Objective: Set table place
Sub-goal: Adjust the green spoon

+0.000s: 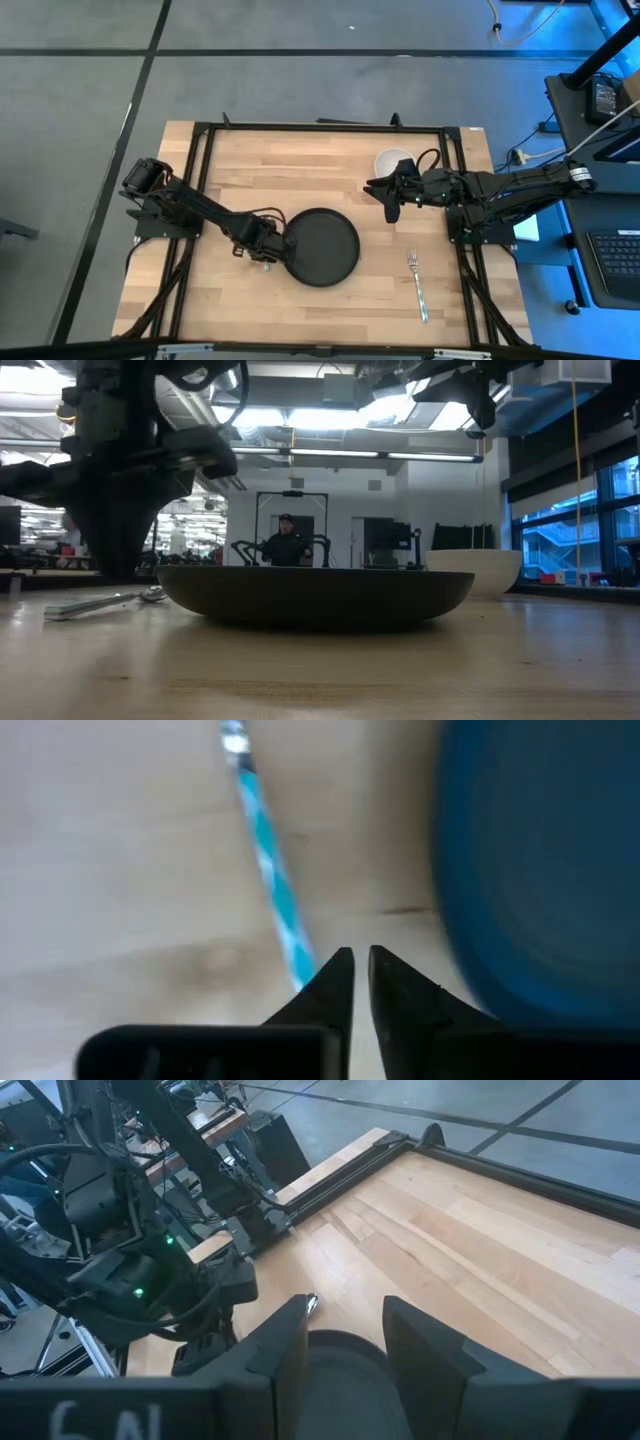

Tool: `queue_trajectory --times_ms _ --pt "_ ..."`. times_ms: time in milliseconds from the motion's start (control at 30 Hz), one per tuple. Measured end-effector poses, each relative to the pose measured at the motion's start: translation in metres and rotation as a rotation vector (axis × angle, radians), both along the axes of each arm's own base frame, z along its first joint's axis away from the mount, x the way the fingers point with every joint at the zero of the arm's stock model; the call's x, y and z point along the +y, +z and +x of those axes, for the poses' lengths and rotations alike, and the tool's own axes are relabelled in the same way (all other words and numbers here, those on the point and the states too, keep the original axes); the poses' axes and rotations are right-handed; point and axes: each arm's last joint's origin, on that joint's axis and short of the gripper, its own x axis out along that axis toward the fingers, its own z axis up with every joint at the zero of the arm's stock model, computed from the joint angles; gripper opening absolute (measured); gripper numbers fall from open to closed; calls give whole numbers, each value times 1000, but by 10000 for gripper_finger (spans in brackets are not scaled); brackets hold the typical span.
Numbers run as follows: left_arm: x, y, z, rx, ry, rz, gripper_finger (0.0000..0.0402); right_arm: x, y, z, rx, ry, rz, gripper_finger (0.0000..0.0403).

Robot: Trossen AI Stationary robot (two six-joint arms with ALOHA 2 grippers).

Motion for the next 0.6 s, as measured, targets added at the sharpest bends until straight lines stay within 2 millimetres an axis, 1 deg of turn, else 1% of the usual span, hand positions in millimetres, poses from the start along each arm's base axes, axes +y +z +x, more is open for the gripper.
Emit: queue_trajectory --times_ms 67,133,433,600 --pt "-4 1 3 -46 5 -2 11 0 0 0 0 0 0 135" --pt "-6 2 5 -77 22 2 3 0 0 0 0 0 0 135" --pt "-14 1 0 -56 50 -1 2 0 0 0 0 0 0 135" --pt "-20 -12 3 -33 53 4 1 0 0 0 0 -1 0 135"
